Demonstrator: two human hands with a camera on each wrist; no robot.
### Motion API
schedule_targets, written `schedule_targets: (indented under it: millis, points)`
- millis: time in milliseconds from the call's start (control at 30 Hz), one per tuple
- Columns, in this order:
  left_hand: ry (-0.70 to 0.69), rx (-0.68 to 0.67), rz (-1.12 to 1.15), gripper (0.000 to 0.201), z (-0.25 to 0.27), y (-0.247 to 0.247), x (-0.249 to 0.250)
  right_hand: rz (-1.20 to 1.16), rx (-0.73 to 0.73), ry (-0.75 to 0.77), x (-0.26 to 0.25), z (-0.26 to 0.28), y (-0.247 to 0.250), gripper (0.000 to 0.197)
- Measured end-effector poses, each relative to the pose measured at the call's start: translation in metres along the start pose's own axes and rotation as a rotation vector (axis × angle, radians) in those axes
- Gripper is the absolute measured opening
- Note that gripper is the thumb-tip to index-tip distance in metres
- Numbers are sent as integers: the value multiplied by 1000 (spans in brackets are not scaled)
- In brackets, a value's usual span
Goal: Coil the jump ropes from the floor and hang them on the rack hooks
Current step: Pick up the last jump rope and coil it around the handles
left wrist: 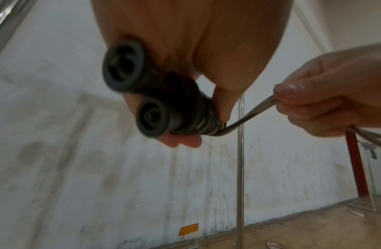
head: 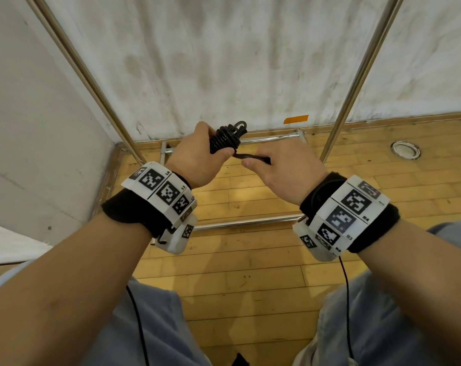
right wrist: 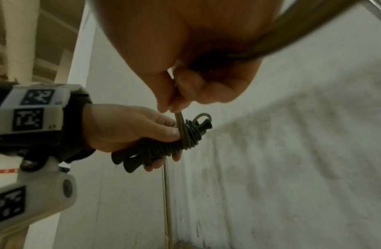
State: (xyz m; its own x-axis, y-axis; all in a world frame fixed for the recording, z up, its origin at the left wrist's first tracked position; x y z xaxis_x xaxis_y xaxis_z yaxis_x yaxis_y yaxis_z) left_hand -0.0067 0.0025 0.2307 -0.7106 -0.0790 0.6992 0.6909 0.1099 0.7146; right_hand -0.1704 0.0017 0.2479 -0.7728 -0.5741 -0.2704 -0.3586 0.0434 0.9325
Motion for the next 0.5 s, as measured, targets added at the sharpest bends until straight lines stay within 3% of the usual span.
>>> schedule_targets:
  millis: [133, 267, 367, 500]
  points:
    - [-49, 20, -183, 36, 3, -2, 5, 93, 20, -16, 0, -2, 6, 40]
    - [-197, -158, -291, 20, 16, -18, 17, -53, -74, 17, 4, -5, 6, 29]
    - [-293, -279, -214, 24, 27, -25, 29, -128, 8, -51, 15, -9, 14, 31]
    - [-338, -275, -250, 29, 33, -25, 36, -270, 36, -172, 25, -12, 15, 34]
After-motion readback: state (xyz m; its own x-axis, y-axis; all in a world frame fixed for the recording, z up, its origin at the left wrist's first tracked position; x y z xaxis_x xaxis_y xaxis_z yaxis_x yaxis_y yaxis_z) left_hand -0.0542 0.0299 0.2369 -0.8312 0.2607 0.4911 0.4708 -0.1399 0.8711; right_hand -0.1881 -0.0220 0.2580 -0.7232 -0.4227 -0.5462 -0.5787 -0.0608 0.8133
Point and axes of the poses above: each hand's wrist, its own z-axis away from the middle knuckle, its own y-axis out of the back of the hand, x = y × z, the point moved 5 cm from there along -z, towards the middle knuckle, and after that the axes turned 8 degrees about z, right-handed, at the moved point
